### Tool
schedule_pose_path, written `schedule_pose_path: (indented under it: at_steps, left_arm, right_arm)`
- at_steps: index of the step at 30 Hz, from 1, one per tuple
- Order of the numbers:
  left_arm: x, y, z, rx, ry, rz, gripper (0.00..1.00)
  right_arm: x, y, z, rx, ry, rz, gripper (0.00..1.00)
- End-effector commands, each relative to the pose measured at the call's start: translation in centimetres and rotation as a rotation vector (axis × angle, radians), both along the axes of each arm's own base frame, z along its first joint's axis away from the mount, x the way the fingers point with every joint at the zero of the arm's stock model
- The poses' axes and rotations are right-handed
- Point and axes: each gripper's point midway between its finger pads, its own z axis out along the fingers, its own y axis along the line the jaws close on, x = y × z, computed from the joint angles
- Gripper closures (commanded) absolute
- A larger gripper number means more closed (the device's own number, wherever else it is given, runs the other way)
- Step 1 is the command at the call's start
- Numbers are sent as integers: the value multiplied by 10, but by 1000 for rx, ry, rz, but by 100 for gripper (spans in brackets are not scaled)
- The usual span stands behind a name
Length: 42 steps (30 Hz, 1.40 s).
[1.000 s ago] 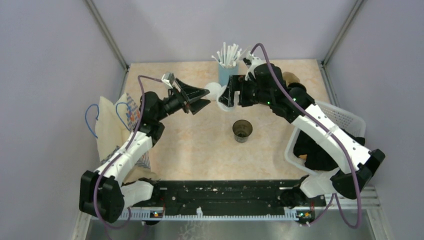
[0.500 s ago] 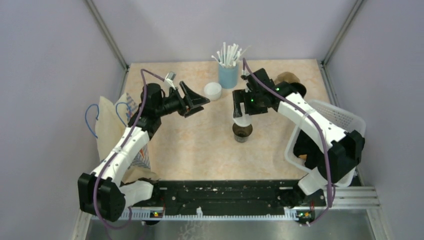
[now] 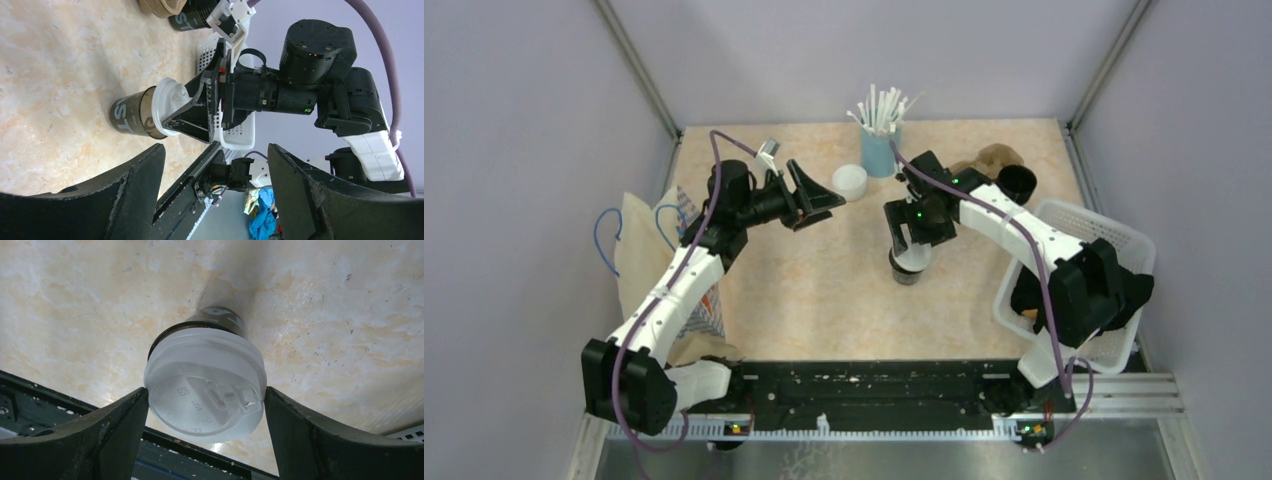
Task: Pack the takeout coffee
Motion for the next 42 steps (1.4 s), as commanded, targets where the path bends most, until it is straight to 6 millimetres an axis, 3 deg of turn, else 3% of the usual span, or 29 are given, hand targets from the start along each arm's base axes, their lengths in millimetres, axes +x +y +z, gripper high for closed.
schedule_pose_path:
  at_steps: [1,28,42]
  left_arm:
    - [3,-2,14,-19,-51,-19,19]
    - [3,-5,12,-22,-44,-45,19]
    - [3,-6,11,-22,-42,-51,19]
  right_arm:
    - [0,0,-3,-25,-11,24,17]
    - [0,8,-15,-58,4,39,13]
    - [1,7,-12,-89,-17,33,10]
